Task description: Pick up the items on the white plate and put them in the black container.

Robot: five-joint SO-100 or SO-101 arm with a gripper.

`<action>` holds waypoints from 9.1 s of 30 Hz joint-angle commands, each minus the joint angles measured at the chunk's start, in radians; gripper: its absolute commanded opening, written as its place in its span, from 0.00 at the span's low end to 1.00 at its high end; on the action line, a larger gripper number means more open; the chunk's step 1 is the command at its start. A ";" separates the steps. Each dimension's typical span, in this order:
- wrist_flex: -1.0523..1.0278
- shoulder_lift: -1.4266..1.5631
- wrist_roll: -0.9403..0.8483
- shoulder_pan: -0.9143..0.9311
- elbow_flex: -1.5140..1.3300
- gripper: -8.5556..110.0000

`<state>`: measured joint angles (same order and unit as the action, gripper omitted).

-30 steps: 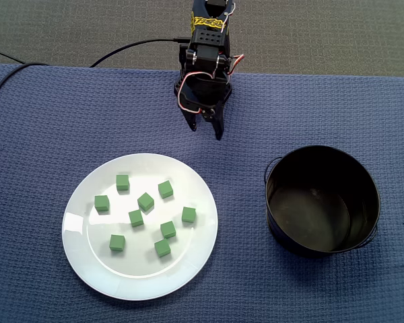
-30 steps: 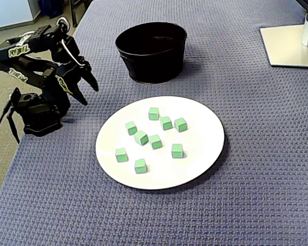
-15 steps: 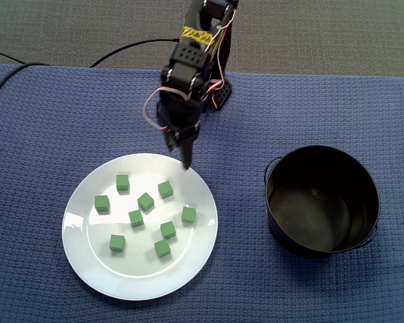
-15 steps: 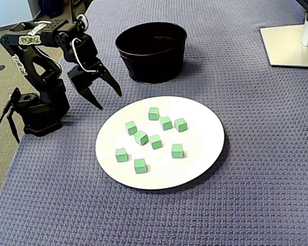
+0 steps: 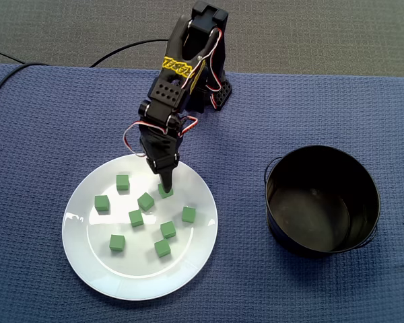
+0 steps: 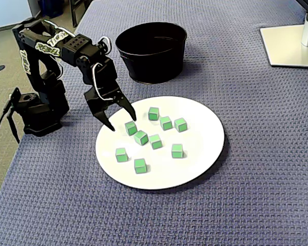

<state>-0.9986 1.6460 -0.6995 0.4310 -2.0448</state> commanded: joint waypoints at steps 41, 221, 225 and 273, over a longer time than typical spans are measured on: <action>0.008 0.258 0.029 -0.029 0.067 0.07; 0.081 -0.405 0.357 -1.100 0.848 0.07; 0.057 -0.509 0.357 -1.106 0.893 0.07; -0.457 -0.028 0.232 0.233 0.591 0.25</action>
<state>-1.5156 1.6997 -0.4418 0.5829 -1.4343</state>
